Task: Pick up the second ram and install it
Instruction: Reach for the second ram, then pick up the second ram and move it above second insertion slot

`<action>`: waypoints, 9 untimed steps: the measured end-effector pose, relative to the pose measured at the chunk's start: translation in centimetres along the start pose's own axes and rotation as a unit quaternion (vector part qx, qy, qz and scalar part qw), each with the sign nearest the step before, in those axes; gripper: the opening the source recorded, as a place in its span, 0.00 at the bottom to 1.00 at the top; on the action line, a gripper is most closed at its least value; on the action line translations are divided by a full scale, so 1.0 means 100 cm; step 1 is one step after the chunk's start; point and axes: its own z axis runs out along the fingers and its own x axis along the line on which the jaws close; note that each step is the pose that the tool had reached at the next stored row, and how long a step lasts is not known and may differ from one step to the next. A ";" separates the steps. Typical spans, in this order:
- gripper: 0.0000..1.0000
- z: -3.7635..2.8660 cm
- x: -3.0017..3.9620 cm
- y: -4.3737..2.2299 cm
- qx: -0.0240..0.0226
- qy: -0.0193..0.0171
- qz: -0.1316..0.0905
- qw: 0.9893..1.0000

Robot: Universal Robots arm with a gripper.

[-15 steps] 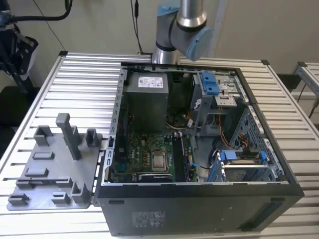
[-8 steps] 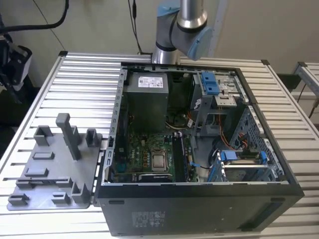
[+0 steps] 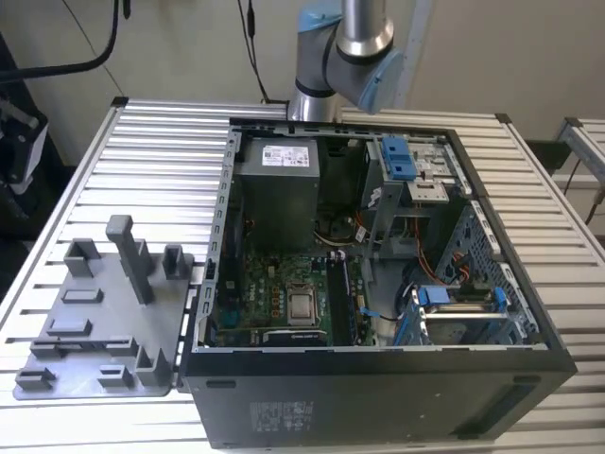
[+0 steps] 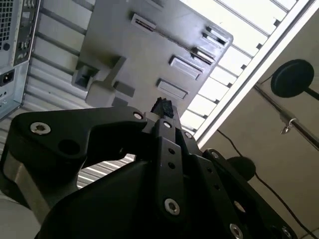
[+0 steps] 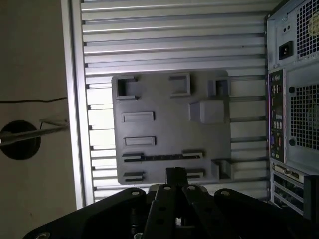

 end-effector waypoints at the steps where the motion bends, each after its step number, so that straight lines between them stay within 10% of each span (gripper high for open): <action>1: 0.11 0.0000 -0.0002 -0.0025 0.000 0.000 0.000 1.000; 9: 0.11 -0.0002 -0.0004 -0.0056 0.000 0.000 0.000 1.000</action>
